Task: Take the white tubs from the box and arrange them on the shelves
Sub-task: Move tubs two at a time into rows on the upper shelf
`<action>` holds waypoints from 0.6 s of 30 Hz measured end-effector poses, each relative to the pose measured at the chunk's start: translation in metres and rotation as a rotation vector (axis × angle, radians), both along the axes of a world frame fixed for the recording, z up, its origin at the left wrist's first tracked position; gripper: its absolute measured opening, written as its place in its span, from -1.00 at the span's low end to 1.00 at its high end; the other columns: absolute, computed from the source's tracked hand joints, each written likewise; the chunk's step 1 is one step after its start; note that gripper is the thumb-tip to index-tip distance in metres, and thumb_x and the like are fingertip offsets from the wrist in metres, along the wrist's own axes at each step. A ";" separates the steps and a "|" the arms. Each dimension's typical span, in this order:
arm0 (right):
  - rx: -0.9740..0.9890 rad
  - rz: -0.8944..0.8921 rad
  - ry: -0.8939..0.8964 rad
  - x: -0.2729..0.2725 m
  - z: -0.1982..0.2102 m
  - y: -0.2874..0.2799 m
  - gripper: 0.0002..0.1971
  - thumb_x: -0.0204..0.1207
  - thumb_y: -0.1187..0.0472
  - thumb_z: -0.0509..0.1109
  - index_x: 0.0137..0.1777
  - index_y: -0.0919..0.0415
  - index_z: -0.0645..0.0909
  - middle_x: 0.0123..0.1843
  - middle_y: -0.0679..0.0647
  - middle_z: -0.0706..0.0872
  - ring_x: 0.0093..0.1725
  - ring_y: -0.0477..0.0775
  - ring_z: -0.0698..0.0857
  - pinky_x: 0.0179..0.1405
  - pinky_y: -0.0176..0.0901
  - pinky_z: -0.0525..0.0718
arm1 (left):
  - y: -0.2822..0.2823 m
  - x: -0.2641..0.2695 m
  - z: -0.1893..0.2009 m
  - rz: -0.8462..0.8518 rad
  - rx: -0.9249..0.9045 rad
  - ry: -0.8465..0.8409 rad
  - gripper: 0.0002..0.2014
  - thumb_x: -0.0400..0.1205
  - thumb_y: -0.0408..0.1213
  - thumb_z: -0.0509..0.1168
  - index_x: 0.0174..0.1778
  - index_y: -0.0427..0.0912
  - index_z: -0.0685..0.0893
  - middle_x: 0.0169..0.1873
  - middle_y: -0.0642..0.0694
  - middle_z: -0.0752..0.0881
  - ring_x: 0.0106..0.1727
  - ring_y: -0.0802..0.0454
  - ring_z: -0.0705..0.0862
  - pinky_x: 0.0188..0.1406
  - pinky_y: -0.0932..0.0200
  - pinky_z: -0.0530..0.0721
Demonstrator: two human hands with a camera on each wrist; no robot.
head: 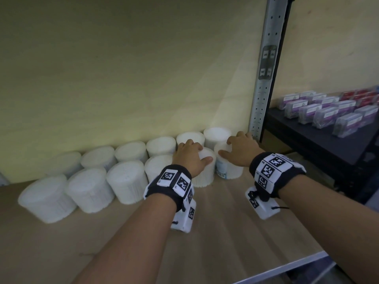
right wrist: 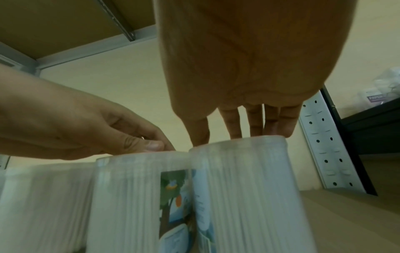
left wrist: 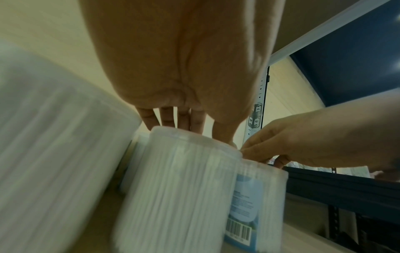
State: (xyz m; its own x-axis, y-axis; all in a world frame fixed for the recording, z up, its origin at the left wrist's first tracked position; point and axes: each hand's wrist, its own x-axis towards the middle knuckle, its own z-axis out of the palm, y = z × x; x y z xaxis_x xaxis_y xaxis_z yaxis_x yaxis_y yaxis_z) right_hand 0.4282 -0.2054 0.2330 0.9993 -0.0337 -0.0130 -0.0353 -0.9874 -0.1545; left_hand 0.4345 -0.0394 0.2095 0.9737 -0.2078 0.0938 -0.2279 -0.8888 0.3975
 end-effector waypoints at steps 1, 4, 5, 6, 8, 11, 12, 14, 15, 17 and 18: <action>0.001 0.002 0.006 0.000 0.000 0.000 -0.40 0.58 -0.20 0.21 0.46 0.21 0.46 0.45 0.23 0.43 0.49 0.31 0.33 0.42 0.16 0.40 | 0.000 0.000 0.000 0.000 0.000 0.000 -0.47 0.59 0.10 0.29 0.42 -0.09 0.52 0.35 -0.09 0.49 0.42 -0.12 0.41 0.39 -0.04 0.45; 0.005 0.025 0.022 0.000 0.002 -0.001 -0.43 0.59 -0.17 0.22 0.46 0.21 0.46 0.44 0.22 0.44 0.48 0.30 0.34 0.41 0.17 0.41 | 0.000 0.001 0.000 -0.004 0.007 -0.001 -0.47 0.59 0.11 0.29 0.42 -0.09 0.52 0.34 -0.09 0.49 0.42 -0.12 0.41 0.39 -0.04 0.46; 0.010 0.034 0.032 0.001 0.003 -0.002 -0.44 0.59 -0.15 0.23 0.47 0.19 0.46 0.45 0.21 0.44 0.48 0.29 0.35 0.42 0.17 0.41 | 0.000 0.001 0.000 -0.005 0.009 0.000 -0.47 0.59 0.11 0.29 0.42 -0.09 0.52 0.34 -0.09 0.49 0.42 -0.12 0.41 0.39 -0.05 0.46; 0.017 0.045 0.042 0.001 0.004 -0.002 -0.45 0.60 -0.13 0.24 0.48 0.17 0.44 0.47 0.20 0.43 0.49 0.28 0.35 0.43 0.17 0.41 | 0.000 0.001 0.000 -0.006 0.009 0.001 -0.47 0.59 0.11 0.28 0.42 -0.09 0.52 0.34 -0.09 0.49 0.42 -0.12 0.41 0.39 -0.05 0.46; 0.033 0.067 0.068 0.001 0.006 -0.004 -0.46 0.60 -0.10 0.25 0.53 0.11 0.40 0.52 0.14 0.39 0.53 0.24 0.33 0.49 0.20 0.38 | 0.001 0.001 0.000 -0.007 0.007 0.004 -0.47 0.59 0.10 0.29 0.42 -0.10 0.52 0.34 -0.10 0.49 0.42 -0.12 0.41 0.40 -0.07 0.45; 0.050 0.090 0.106 0.003 0.006 -0.007 -0.50 0.59 0.01 0.26 0.54 0.00 0.38 0.57 0.06 0.36 0.57 0.19 0.31 0.55 0.23 0.31 | 0.000 0.002 -0.001 -0.002 0.010 0.006 -0.47 0.59 0.11 0.29 0.41 -0.10 0.52 0.35 -0.09 0.49 0.43 -0.13 0.40 0.39 -0.07 0.46; 0.063 0.095 0.121 0.004 0.006 -0.008 -0.51 0.57 0.07 0.26 0.52 -0.04 0.39 0.57 0.05 0.36 0.57 0.18 0.31 0.56 0.22 0.31 | 0.000 0.002 -0.001 -0.001 0.012 0.005 -0.47 0.59 0.11 0.29 0.41 -0.09 0.52 0.35 -0.09 0.49 0.43 -0.13 0.40 0.38 -0.06 0.46; 0.119 0.085 0.146 0.004 0.007 -0.007 -0.50 0.49 0.16 0.25 0.45 -0.11 0.47 0.56 0.07 0.39 0.55 0.18 0.34 0.56 0.19 0.33 | 0.000 0.002 0.000 0.001 0.020 0.001 -0.48 0.59 0.11 0.28 0.41 -0.09 0.52 0.34 -0.09 0.49 0.42 -0.13 0.41 0.38 -0.06 0.46; 0.148 0.085 0.142 0.004 0.008 -0.006 -0.51 0.46 0.18 0.25 0.41 -0.11 0.51 0.54 0.08 0.41 0.54 0.19 0.37 0.55 0.17 0.35 | 0.000 0.001 0.000 0.002 0.022 -0.001 -0.48 0.59 0.11 0.28 0.41 -0.09 0.52 0.34 -0.09 0.49 0.42 -0.13 0.41 0.37 -0.06 0.46; 0.175 0.081 0.086 0.003 0.010 -0.003 -0.58 0.48 0.17 0.26 0.35 -0.05 0.58 0.50 0.08 0.44 0.50 0.20 0.39 0.52 0.13 0.40 | 0.000 0.001 0.000 0.004 0.021 0.000 -0.48 0.60 0.10 0.28 0.41 -0.09 0.52 0.35 -0.09 0.49 0.42 -0.12 0.41 0.37 -0.05 0.45; 0.170 0.070 0.043 0.003 0.010 -0.003 -0.62 0.52 0.12 0.27 0.34 0.00 0.59 0.48 0.09 0.44 0.49 0.22 0.37 0.50 0.12 0.40 | 0.000 0.001 0.000 0.004 0.020 -0.001 -0.49 0.60 0.10 0.28 0.41 -0.09 0.52 0.35 -0.09 0.49 0.42 -0.12 0.40 0.37 -0.05 0.44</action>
State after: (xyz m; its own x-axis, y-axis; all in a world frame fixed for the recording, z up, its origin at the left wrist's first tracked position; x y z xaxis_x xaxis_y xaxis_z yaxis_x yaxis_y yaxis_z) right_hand 0.4312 -0.2080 0.2431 0.9976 0.0417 -0.0554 0.0219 -0.9474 -0.3192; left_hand 0.4354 -0.0397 0.2098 0.9744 -0.2061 0.0901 -0.2249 -0.8976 0.3791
